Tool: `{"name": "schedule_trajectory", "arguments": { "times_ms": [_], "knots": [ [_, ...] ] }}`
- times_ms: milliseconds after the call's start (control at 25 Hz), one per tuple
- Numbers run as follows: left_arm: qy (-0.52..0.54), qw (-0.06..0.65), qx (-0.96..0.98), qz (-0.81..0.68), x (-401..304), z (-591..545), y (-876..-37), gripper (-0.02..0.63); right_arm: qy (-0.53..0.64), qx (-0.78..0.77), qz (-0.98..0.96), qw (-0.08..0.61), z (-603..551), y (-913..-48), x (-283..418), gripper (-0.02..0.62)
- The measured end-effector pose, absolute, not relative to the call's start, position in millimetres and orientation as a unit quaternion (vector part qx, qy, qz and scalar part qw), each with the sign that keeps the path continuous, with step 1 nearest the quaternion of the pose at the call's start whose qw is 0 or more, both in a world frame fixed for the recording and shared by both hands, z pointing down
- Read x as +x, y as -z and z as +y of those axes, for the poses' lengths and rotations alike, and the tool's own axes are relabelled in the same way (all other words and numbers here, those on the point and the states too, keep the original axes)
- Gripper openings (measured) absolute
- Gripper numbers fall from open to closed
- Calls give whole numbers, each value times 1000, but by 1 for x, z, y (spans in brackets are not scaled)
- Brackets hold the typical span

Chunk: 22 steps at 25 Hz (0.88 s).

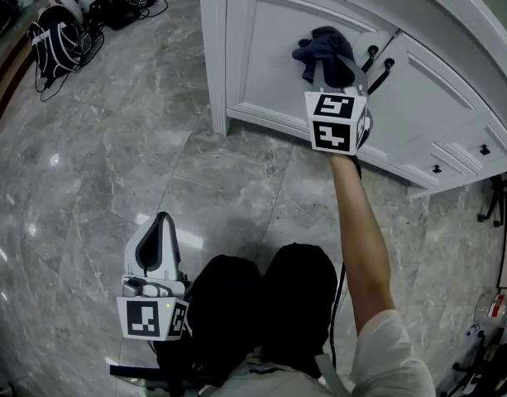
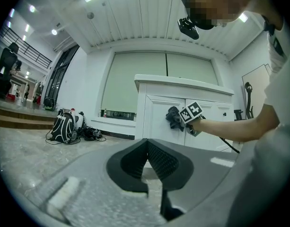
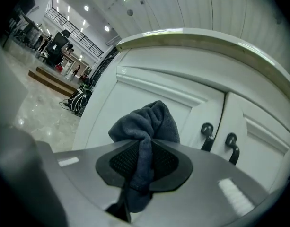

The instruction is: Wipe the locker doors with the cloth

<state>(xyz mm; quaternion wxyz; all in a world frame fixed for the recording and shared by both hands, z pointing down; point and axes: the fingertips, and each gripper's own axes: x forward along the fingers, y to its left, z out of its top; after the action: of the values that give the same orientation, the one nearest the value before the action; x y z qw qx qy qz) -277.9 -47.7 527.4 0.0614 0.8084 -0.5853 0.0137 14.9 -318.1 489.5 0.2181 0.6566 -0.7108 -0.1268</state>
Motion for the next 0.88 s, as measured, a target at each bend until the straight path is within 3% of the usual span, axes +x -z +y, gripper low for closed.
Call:
{"name": "schedule_trajectory", "arguments": {
  "times_ms": [880],
  "knots": [
    [-44,56,811,-580,-262,-50,-533,2,42,590,-739,323,-305,-709,9,78]
  ]
}}
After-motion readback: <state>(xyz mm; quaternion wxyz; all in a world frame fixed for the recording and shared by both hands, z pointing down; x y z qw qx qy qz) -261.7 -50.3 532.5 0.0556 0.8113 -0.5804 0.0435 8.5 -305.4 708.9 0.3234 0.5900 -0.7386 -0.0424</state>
